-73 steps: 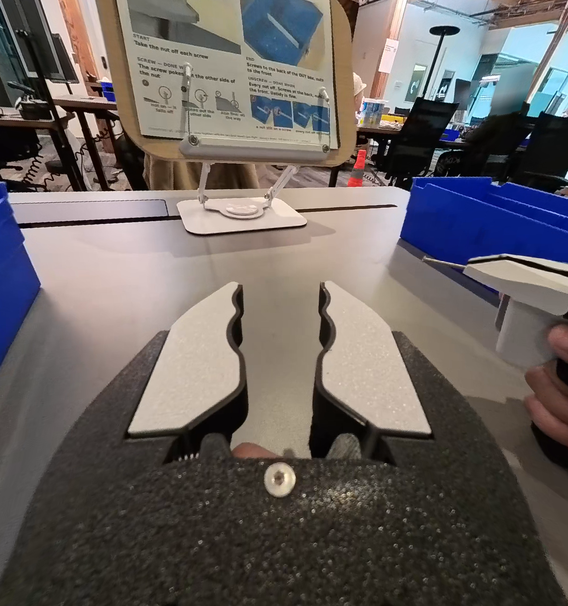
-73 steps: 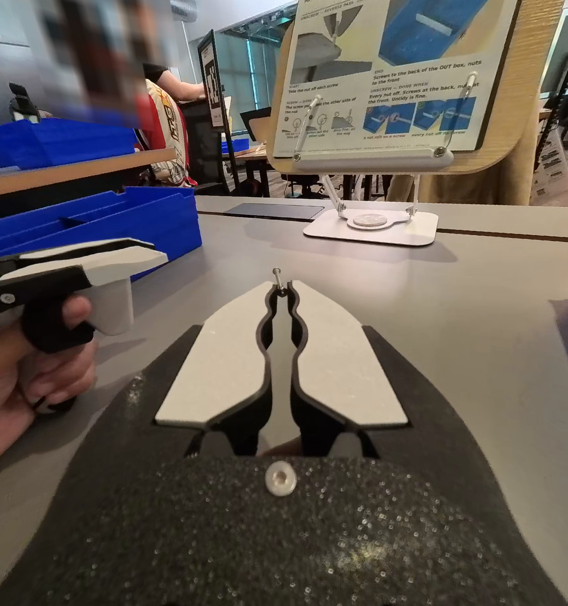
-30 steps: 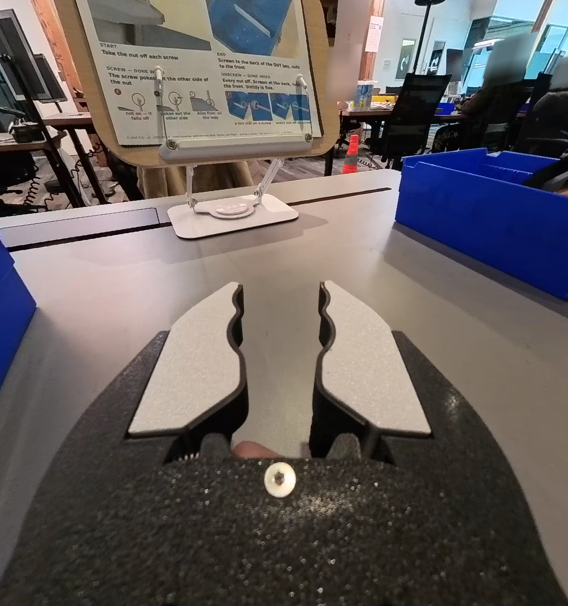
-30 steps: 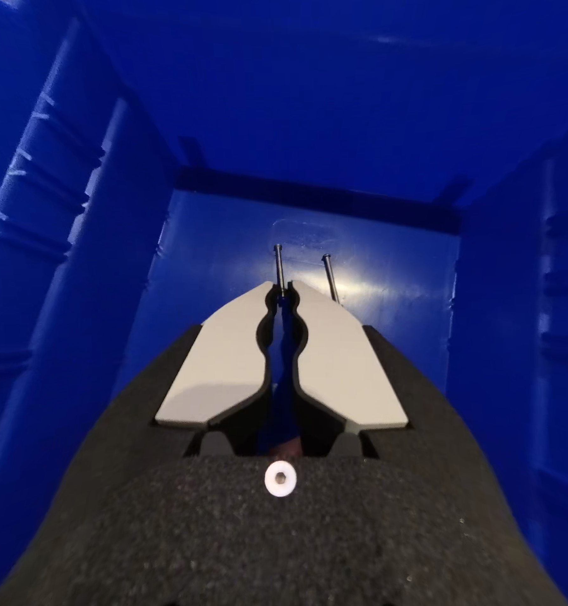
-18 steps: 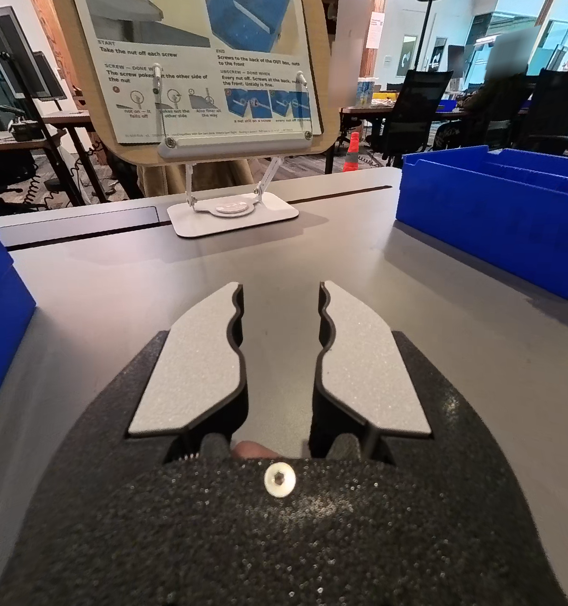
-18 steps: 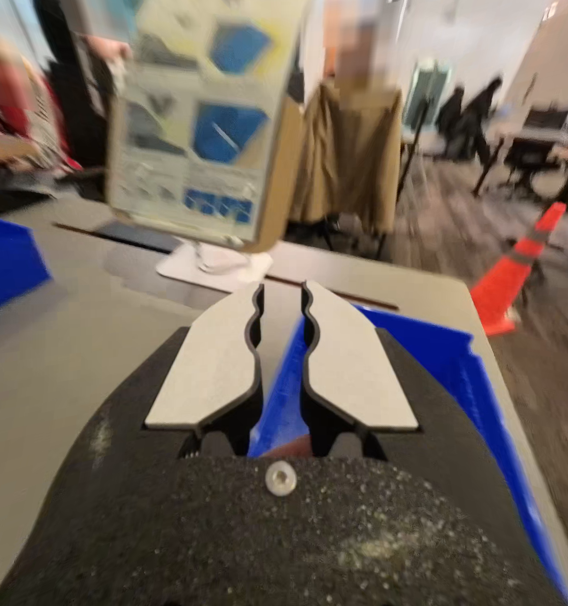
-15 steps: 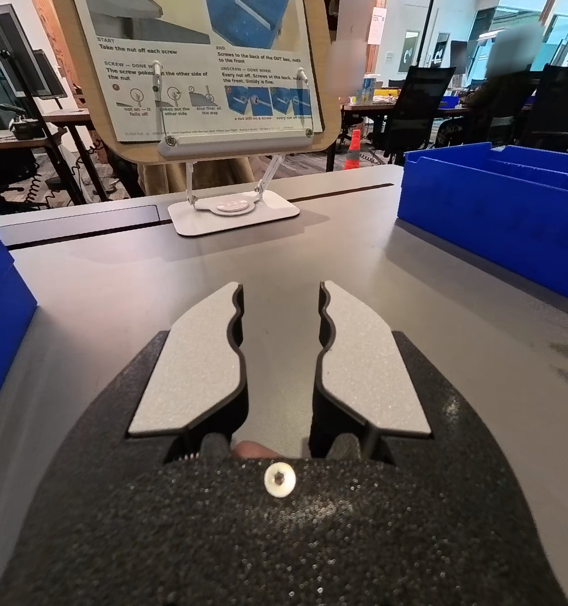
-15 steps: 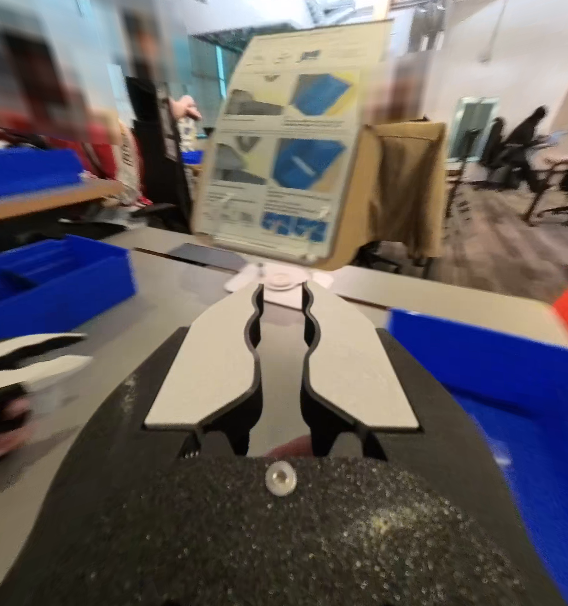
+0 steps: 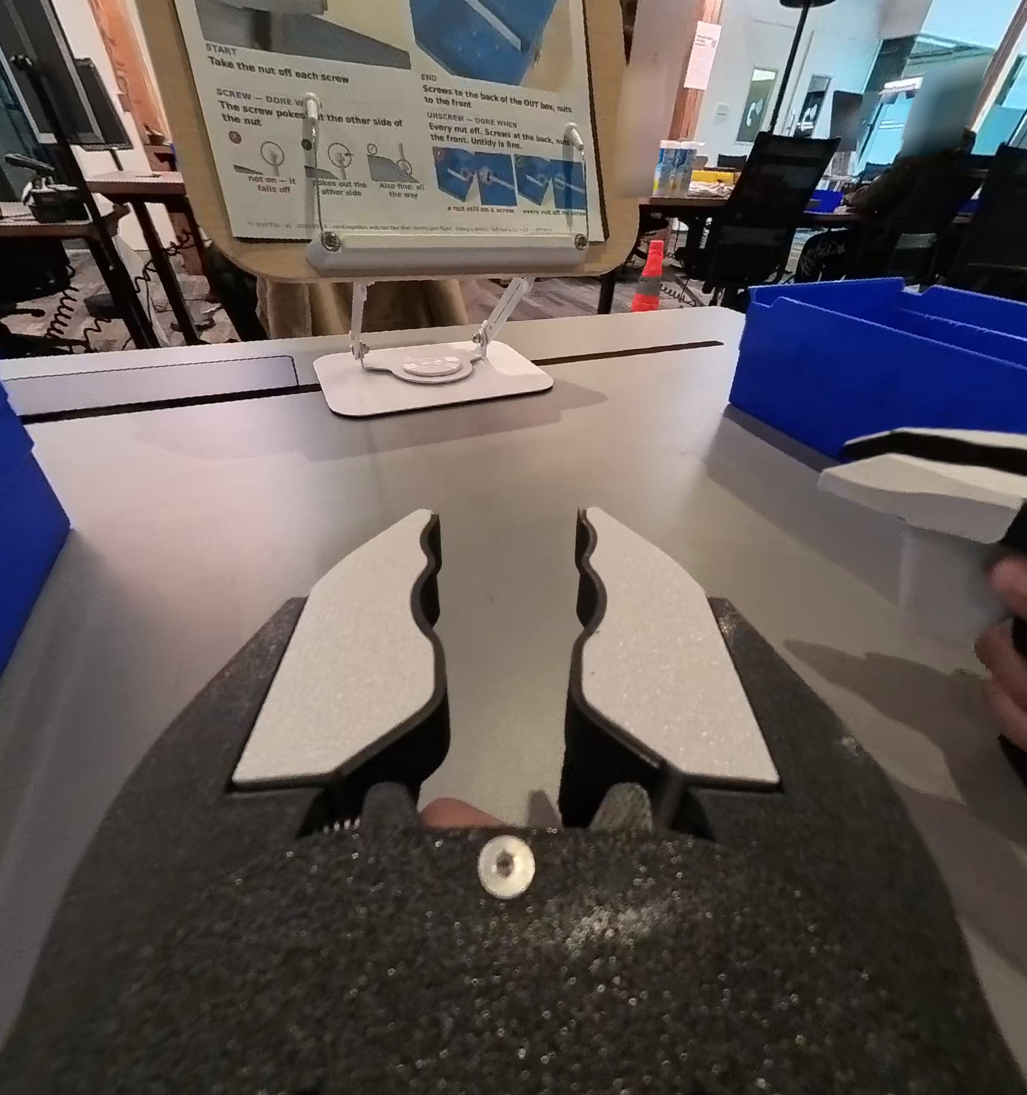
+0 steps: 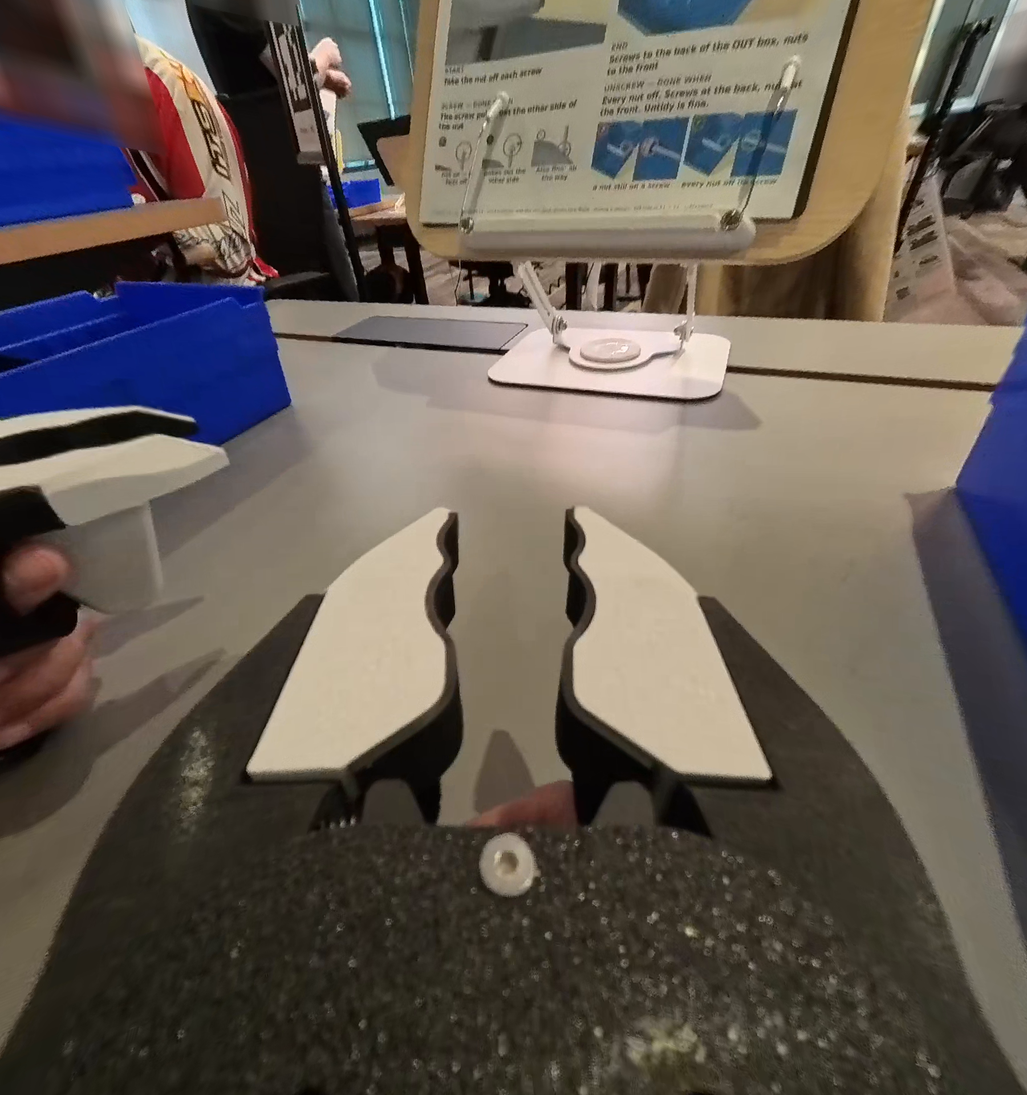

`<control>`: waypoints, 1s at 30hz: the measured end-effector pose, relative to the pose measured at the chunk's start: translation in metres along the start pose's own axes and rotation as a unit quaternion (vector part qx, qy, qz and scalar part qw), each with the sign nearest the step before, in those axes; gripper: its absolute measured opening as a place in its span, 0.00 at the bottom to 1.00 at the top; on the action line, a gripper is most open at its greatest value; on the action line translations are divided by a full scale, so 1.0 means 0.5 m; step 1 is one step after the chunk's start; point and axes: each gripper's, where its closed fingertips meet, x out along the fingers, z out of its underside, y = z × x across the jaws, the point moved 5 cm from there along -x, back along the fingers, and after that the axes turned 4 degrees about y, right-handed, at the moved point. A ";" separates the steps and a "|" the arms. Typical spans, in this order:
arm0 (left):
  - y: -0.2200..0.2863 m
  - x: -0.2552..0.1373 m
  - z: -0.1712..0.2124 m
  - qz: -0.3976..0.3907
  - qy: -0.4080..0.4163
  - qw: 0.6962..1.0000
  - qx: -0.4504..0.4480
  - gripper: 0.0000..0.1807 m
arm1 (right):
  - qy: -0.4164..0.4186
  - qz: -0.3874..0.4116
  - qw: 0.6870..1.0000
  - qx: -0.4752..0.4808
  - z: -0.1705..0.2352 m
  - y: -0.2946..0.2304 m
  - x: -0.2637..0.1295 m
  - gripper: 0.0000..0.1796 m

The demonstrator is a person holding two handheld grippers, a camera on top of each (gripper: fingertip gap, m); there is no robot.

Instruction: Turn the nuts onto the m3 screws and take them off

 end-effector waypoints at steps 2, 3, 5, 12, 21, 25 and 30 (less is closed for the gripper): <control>0.003 0.001 0.001 -0.001 -0.003 1.000 0.009 0.24 | 0.010 0.000 1.000 -0.006 -0.002 -0.001 -0.003 0.17; 0.005 0.002 0.002 -0.002 -0.004 1.000 0.013 0.24 | 0.009 -0.001 1.000 -0.008 -0.002 -0.002 -0.003 0.17; 0.007 0.002 0.002 -0.002 -0.006 1.000 0.019 0.24 | 0.010 -0.005 1.000 -0.007 -0.002 -0.003 -0.003 0.17; 0.008 0.003 0.003 0.001 -0.007 1.000 0.019 0.24 | 0.012 -0.017 0.999 0.039 -0.002 0.011 -0.004 0.15; 0.015 -0.087 -0.105 0.099 -0.033 0.993 0.059 0.22 | 0.008 -0.026 0.999 0.036 -0.001 0.007 -0.003 0.14; -0.157 -0.211 -0.252 0.101 -0.104 0.977 0.155 0.21 | 0.004 -0.035 0.999 0.035 0.000 0.001 0.002 0.14; -0.428 -0.228 -0.182 0.104 -0.357 0.891 0.261 0.23 | 0.002 -0.035 0.999 0.038 0.000 0.002 0.003 0.14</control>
